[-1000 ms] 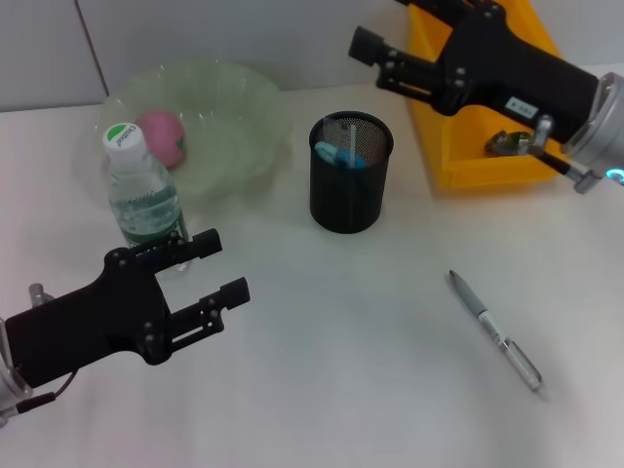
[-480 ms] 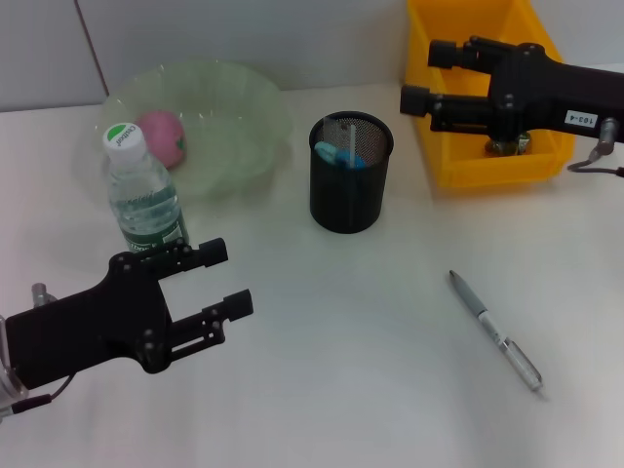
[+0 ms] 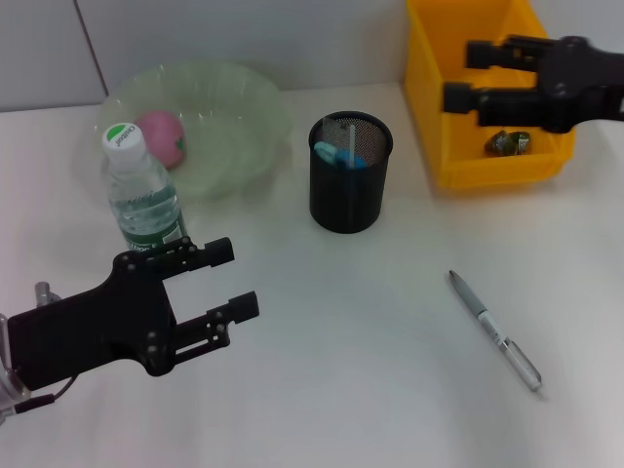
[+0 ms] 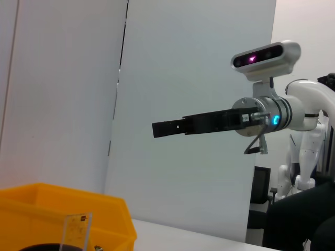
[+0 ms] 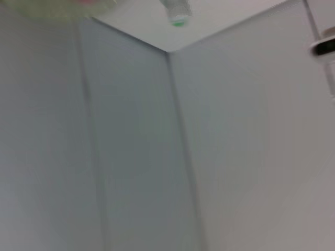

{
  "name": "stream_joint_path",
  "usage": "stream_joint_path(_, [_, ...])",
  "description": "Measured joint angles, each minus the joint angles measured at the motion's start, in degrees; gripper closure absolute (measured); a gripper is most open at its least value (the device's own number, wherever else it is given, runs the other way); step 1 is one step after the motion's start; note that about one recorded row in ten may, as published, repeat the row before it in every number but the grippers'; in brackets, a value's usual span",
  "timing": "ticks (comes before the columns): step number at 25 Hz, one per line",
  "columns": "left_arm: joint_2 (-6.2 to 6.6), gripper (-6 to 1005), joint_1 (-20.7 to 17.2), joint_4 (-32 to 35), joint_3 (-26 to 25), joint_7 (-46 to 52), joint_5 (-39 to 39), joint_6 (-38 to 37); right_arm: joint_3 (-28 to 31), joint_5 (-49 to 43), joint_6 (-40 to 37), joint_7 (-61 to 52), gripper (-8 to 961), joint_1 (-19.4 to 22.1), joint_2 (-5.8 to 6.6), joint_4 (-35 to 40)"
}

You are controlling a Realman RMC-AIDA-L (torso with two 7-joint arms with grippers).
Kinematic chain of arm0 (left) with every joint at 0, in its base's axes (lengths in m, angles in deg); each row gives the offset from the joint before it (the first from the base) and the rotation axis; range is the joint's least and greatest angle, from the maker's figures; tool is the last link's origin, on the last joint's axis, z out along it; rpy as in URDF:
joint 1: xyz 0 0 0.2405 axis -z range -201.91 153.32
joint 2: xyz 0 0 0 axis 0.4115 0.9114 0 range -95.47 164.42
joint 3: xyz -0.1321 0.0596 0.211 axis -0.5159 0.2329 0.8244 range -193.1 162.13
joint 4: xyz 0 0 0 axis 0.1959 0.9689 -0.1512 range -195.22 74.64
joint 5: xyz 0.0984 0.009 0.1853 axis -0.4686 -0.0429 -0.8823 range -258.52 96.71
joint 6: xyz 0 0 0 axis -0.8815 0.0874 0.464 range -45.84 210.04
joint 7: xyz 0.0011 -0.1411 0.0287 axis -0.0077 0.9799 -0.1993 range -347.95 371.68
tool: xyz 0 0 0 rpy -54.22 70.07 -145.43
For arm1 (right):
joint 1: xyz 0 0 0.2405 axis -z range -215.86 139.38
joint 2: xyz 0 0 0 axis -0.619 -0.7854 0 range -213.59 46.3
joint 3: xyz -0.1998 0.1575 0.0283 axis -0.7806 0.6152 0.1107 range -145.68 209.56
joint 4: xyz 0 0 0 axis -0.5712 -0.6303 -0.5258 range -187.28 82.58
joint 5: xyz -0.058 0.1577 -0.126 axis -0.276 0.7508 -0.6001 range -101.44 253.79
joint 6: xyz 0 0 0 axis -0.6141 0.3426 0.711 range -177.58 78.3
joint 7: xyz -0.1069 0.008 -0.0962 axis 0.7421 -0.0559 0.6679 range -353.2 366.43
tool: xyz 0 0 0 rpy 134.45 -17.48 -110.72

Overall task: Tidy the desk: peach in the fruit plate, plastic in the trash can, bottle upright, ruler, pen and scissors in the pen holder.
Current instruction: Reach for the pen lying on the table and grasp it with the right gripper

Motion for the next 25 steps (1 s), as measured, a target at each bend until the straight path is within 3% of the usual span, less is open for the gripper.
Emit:
stream_joint_path(2, [-0.07, 355, 0.0, 0.0, 0.0, 0.0, -0.1, 0.0, 0.3, -2.5, -0.3, -3.1, 125, 0.0, 0.05, 1.8])
stream_joint_path(3, [-0.08, 355, 0.0, 0.0, 0.0, 0.0, -0.1, 0.0, -0.1, -9.3, -1.5, -9.3, 125, -0.2, -0.04, 7.0])
stream_joint_path(6, [-0.19, 356, 0.3, -0.2, 0.2, 0.0, -0.1, 0.0, -1.2, -16.5, -3.3, -15.1, 126, -0.9, -0.24, 12.2])
stream_joint_path(8, [-0.27, 356, 0.5, -0.4, 0.4, -0.1, -0.1, 0.3, -3.5, -27.3, -7.6, -25.4, 126, -3.8, 0.05, 18.3])
stream_joint_path(13, [-0.65, 356, 0.5, -0.4, 0.4, -0.6, -0.1, 0.3, -4.6, -38.7, -18.4, -33.8, 126, -9.1, 0.96, 23.5])
stream_joint_path(18, [-0.82, 356, 0.2, -0.5, 0.3, -0.9, -0.1, 0.2, -4.6, -46.4, -23.5, -35.3, 126, -12.8, 0.77, 24.3])
stream_joint_path(25, [-1.03, 356, -0.2, -0.2, 0.1, -2.3, -0.1, -0.1, -4.6, -51.1, -24.0, -36.0, 126, -15.7, 0.49, 20.1])
